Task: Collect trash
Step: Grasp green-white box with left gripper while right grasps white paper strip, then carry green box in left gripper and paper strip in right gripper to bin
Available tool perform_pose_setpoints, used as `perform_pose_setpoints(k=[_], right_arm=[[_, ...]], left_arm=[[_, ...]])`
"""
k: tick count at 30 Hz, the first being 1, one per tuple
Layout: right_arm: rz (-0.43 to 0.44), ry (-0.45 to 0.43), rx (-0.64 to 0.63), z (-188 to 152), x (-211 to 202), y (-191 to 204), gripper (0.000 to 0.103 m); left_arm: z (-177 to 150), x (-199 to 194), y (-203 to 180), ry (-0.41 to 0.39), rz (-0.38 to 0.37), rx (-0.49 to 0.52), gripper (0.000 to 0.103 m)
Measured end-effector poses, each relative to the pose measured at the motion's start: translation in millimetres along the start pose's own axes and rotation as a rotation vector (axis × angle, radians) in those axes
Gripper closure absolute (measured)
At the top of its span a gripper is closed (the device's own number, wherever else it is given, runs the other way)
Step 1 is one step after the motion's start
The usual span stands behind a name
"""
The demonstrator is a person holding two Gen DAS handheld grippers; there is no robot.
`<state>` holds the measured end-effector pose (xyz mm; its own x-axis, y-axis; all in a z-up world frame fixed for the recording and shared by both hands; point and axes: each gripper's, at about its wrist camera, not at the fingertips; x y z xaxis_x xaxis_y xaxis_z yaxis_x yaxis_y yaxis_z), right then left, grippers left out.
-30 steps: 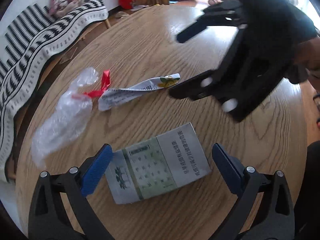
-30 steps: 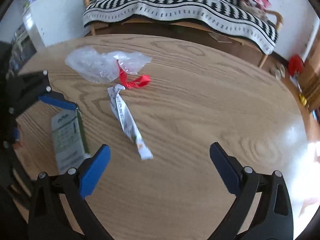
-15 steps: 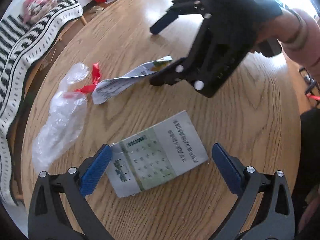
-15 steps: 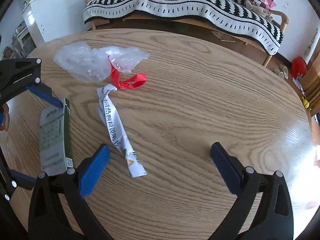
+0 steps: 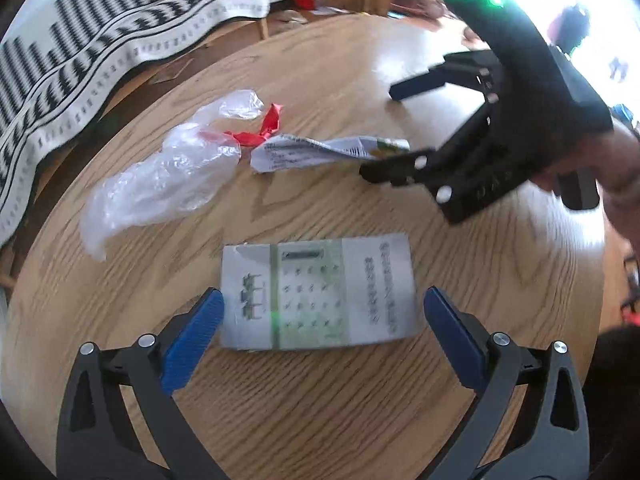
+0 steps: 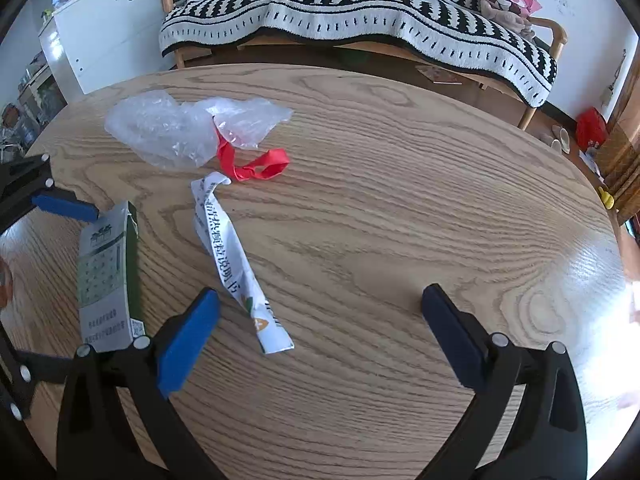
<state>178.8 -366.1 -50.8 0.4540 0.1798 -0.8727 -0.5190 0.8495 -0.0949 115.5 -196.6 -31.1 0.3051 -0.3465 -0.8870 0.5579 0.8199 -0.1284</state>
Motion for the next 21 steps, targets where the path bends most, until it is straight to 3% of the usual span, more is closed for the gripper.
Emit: perform_pose_setpoints(k=[3,6,8,9,10,11,12,13,21], right_arm=[[-0.002,0.006,0.006,1,0,0,0.005],[-0.005,0.021,0.018,4,0,1,0.005],[-0.008,0.023,0.021,4,-1,3,0.01],[-0.004,0.009,0.015,4,-3,5,0.028],[0.001,-0.017,0.002,5,-8,9,0.063],[0.003,-0.027,-0.001,6,-11,10,0.079],[0.019,-0.03,0.014,7,-12,11,0.084],[0.027,-0.039,0.026,6,-11,11,0.089],[0.078,-0.097,0.112,-3,-18,3,0.089]], left_arm=[[3,4,-4,-0.01,0.047,-0.022,0.006],[5,15,-14,-0.025,0.146,0.038,0.005],[6,16,-6,-0.055,0.138,0.016,0.008],[6,14,-3,-0.069,0.145,0.008,0.031],[7,9,2,-0.085,0.133,-0.012,0.061],[9,7,11,-0.067,0.06,-0.076,0.086],[9,6,17,-0.061,0.051,-0.109,0.093],[8,5,22,-0.069,0.065,-0.122,0.093],[-8,-2,31,-0.093,0.068,-0.179,0.093]])
Point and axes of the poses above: each gripper's, at about its wrist camera, not at the fingertips, and x roughly the way its jaws point, y to its left, z to its top, and after that the axes turned 11 degrees about -x, right-handed
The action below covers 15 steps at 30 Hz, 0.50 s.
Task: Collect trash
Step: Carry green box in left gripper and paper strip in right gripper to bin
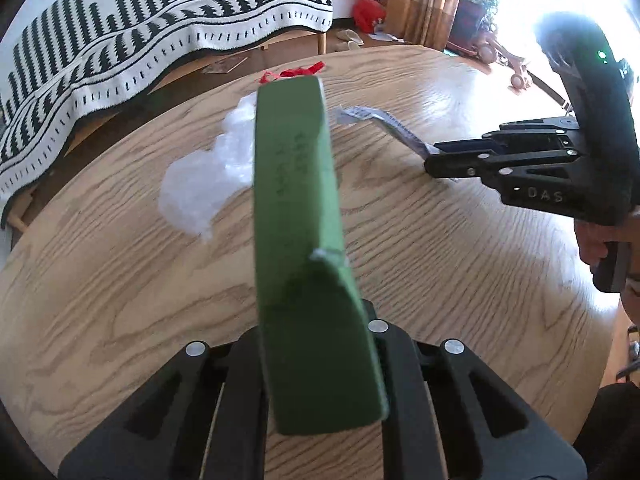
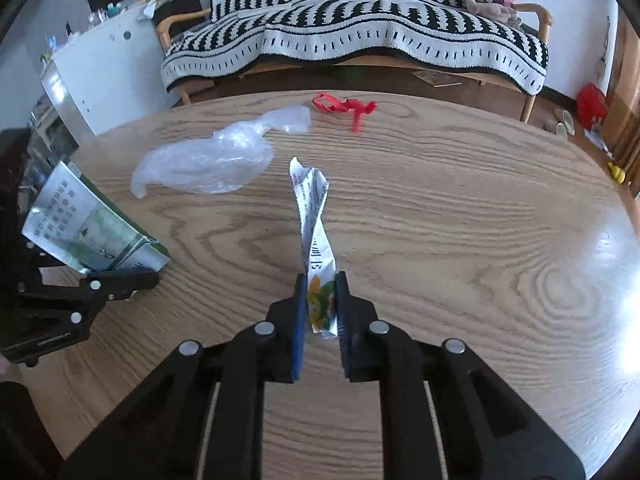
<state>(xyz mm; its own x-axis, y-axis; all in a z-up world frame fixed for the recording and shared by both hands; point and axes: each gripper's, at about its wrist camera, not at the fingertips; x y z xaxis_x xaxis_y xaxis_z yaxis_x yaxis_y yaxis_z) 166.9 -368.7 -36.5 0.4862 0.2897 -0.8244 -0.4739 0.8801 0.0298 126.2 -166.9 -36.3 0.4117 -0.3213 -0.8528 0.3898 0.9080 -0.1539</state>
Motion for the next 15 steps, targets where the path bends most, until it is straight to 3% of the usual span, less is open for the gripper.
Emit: perform_pose_setpoints(k=[8,15], right_arm=[[0.031,-0.019,0.049,-15,-28,9,0.089],[0.013,-0.102,0.144,-62,-107,16,0.089]], left_arm=[[-9,-25,0,-0.015,-0.02,-0.055,0.093],[-24,-71,-46,-0.058,-0.068,-0.004,0.093]])
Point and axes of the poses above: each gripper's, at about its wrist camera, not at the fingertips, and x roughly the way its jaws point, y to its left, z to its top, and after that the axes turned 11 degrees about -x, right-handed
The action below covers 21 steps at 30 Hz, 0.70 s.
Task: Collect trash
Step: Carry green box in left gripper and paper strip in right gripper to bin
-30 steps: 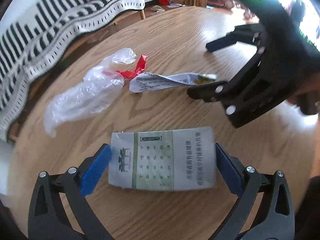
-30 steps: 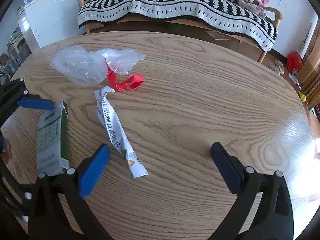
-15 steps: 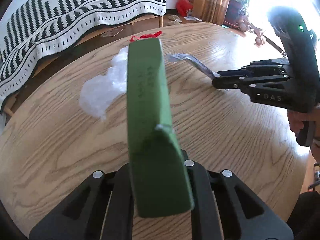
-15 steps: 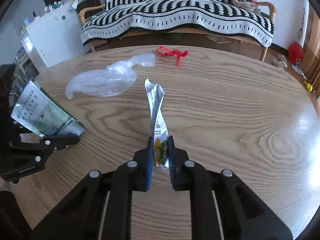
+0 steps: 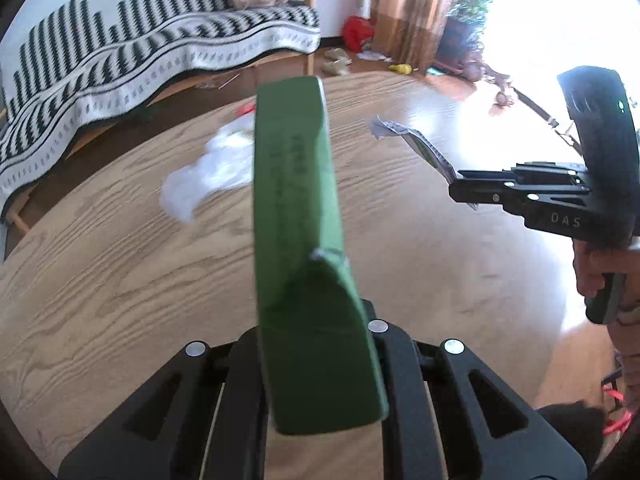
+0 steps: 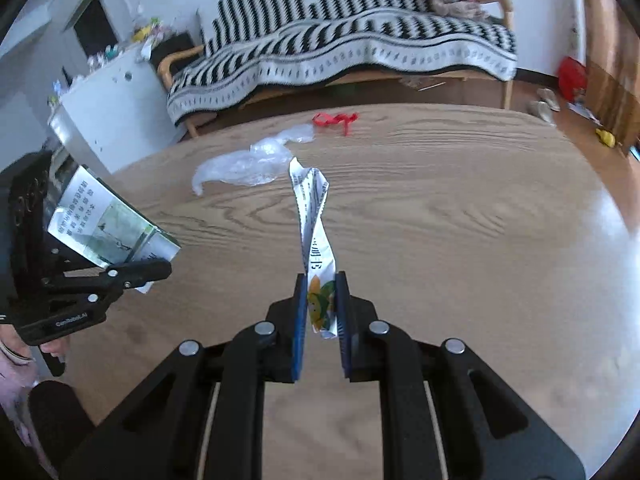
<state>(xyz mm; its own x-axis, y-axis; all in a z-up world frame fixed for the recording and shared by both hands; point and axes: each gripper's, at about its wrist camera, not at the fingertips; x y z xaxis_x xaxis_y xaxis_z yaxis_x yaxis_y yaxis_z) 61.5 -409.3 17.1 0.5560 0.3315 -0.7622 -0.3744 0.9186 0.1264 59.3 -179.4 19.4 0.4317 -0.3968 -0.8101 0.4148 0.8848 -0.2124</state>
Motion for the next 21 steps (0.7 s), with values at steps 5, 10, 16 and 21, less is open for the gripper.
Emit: perform_pose_setpoints(k=[5,10,16,21], right_arm=[[-0.071,-0.084,0.09,-54,-94,-18,0.089],[-0.194,-0.133,0.237,-146,-193,-45,0.089],[-0.247,-0.121,0.501,-281,-238,-67,0.089],[-0.166,0.04,0.739,-393,-180,-77,0.089]], left_arm=[[-15,-31,-90,-0.012,-0.117,0.091,0.093],[-55,-34,-199,0.095,-0.222,0.192,0.093],[-143,12,-311,0.33,-0.344,0.226,0.093],[-205,65,-335,0.441,-0.298,0.246,0.093]])
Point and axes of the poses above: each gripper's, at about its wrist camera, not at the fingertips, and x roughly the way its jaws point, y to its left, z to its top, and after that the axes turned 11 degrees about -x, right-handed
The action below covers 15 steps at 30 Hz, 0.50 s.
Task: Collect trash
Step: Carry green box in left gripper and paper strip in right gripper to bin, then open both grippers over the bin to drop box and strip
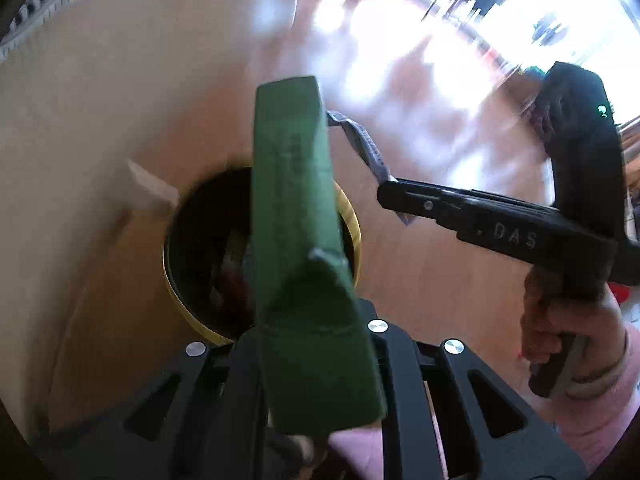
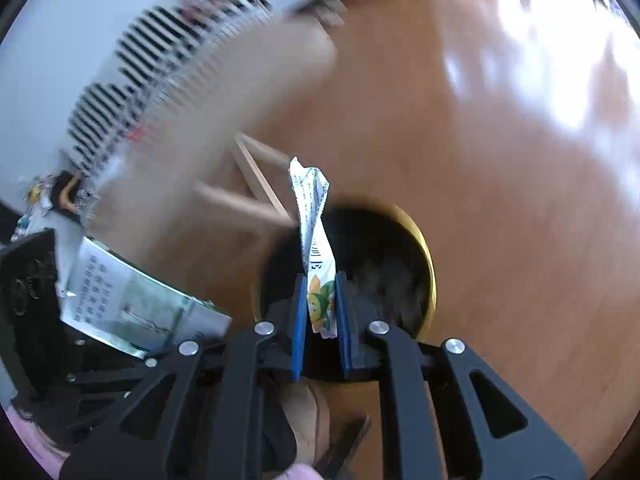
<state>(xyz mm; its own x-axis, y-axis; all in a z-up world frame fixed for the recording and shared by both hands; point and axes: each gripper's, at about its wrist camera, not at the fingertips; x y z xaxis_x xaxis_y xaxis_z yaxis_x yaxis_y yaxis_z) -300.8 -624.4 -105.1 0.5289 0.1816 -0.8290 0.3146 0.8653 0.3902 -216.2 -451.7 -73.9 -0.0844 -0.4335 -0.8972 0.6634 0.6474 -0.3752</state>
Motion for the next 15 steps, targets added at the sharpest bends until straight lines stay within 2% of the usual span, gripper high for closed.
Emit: perform_pose_setpoints(k=[1,3,6,13,14,15], right_arm=[[0.012,0.023,0.032,-11,10,-7,0.089],[0.037,0.04,0.072,-23,20,-15,0.089],[0.054,0.045,0.084,-23,25,-19,0.089],[0.061,0.036,0.075,-10,27,-10,0.089],[0.063,0.036,0.076,-10,27,-11,0.089],[0.072,0.034,0.081,-9,27,-11,0.089]], left_arm=[[0,-1,-8,-0.014,-0.022,0.037,0.093],[-2,0,-15,-0.028,0.011,0.076,0.093],[-3,9,-10,0.012,0.01,0.041,0.093],[-6,7,-1,0.004,-0.012,0.011,0.093],[8,2,6,0.005,-0.017,0.012,0.093],[9,1,6,0.006,-0.021,0.013,0.093]])
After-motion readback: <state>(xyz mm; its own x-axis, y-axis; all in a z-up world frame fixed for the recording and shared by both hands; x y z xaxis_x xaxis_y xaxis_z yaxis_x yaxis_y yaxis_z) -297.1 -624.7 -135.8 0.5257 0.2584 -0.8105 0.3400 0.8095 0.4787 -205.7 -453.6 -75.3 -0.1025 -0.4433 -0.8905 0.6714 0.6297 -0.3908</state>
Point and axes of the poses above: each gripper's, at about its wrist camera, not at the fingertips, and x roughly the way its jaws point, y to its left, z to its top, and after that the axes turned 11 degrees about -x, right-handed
